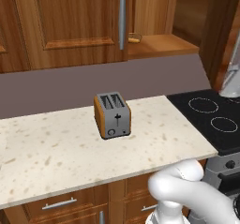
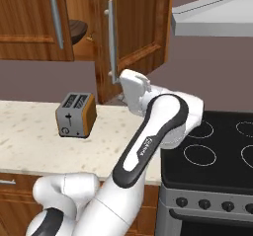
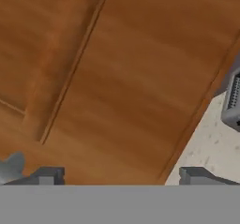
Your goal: Pick the mug and place it in the sink. Pick the bowl and place it in the open cabinet and then close the cabinet.
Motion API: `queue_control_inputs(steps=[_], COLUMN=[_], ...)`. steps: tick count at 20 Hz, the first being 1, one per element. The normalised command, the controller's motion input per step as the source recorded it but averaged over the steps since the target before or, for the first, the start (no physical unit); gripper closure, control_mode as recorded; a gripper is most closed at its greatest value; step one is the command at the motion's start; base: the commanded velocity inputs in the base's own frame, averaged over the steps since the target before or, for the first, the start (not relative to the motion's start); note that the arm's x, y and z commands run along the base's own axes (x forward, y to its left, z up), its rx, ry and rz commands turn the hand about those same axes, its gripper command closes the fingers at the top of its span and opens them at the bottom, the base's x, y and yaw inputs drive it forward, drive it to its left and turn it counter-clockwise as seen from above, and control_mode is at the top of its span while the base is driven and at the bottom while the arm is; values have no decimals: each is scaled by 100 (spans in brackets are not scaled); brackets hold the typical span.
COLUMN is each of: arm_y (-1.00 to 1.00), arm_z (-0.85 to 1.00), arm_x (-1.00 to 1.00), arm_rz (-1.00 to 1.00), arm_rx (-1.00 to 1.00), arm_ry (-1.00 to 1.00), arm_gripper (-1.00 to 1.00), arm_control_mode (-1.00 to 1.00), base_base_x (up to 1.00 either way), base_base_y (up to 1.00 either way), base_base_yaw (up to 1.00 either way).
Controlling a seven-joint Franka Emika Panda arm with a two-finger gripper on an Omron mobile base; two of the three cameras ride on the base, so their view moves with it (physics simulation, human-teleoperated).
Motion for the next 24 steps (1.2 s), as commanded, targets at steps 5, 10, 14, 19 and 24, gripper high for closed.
queue_control_inputs(steps=[5,10,14,19,24], arm_y=[100,94,68,31,10], arm_z=[24,53,43,62,73], arm_x=[-1,41,33,23,17], arm_rz=[-35,-48,-57,-59,-59], arm_rx=[-19,-21,-9,0,0], arm_ry=[-24,-2,11,22,27], arm_gripper=[-100,-100,-100,-100,-100], arm_control_mode=[-100,-100,-100,-100,-100], base_base_x=[0,0,0,0,0], base_base_y=[0,0,0,0,0], base_base_yaw=[0,0,0,0,0])
